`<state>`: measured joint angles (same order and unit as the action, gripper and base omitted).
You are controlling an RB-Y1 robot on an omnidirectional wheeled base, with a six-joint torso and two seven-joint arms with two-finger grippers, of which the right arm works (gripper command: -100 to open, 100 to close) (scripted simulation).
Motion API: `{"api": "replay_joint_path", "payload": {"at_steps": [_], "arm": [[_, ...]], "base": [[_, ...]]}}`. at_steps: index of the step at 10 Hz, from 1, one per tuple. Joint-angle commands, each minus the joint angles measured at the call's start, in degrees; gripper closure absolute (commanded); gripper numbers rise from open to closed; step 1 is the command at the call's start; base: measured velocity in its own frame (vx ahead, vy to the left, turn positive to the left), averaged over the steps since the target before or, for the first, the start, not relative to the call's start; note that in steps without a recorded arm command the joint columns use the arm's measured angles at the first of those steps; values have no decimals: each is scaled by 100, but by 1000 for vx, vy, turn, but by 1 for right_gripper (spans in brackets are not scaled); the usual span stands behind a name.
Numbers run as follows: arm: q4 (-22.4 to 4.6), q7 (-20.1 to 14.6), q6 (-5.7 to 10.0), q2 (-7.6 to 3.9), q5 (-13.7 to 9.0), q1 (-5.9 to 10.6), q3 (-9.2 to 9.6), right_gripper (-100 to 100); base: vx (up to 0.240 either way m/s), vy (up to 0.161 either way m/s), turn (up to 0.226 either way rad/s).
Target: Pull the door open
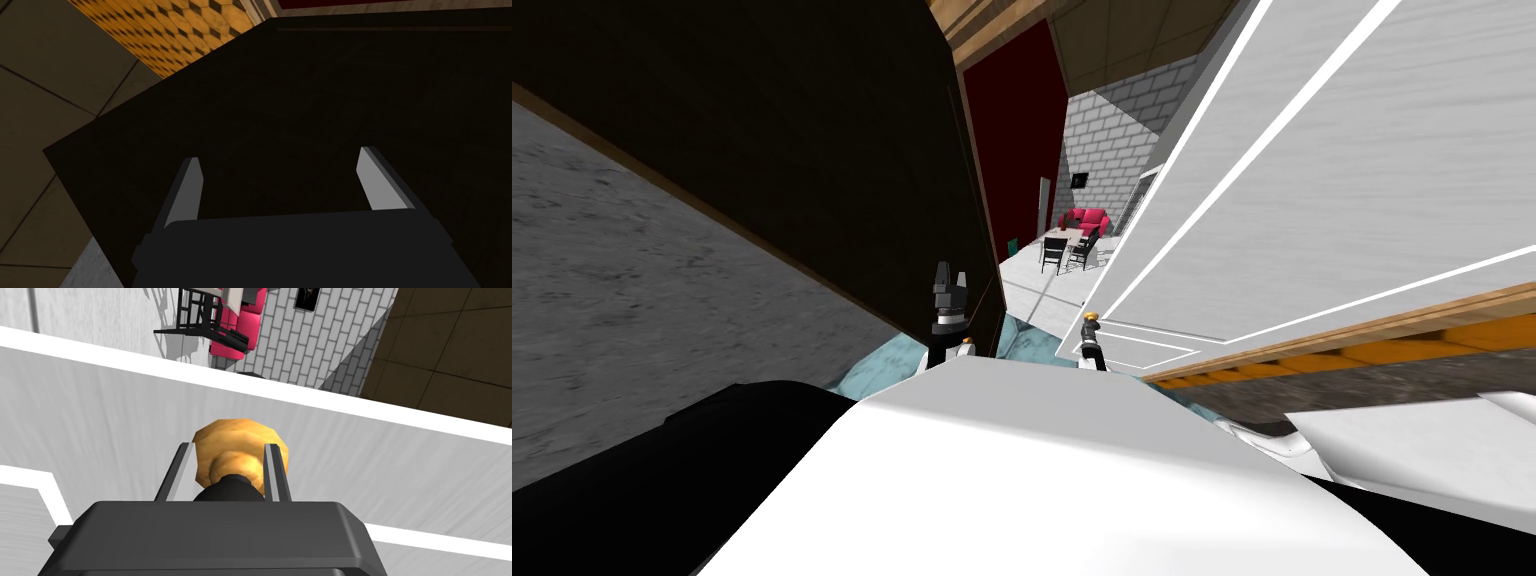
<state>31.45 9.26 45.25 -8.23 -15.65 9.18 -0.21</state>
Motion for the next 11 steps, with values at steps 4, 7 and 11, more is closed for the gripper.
{"api": "replay_joint_path", "payload": {"at_steps": [4,7,11], "arm": [[47,-665,30,-76,-141,-47,86,100],[92,-1194,60,-149,-276,-93,170,100],[130,-1691,84,-210,-390,-132,239,100]], "base": [[-56,-4,86],[-74,-10,80],[-41,-3,57]]}}
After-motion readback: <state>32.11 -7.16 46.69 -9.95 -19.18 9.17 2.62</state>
